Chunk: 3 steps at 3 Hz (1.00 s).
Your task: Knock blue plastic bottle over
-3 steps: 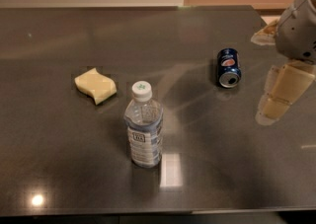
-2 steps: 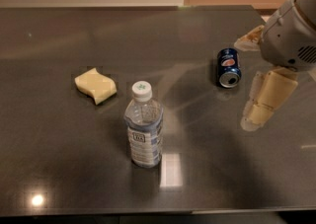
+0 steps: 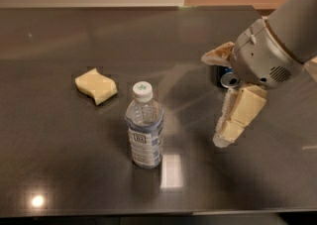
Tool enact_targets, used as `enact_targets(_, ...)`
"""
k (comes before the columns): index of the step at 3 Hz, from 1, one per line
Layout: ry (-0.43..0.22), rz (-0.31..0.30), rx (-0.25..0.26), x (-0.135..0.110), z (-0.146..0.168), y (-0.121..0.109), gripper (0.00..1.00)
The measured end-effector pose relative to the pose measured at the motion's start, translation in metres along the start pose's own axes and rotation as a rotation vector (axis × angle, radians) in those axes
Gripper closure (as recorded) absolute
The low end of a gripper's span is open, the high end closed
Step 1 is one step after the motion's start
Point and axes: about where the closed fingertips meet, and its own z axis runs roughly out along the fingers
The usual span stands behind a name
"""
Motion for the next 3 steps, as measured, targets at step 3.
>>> enact_targets(3,-0.158,-0.093,-0.047,-0.049,0.037,0.01,0.0)
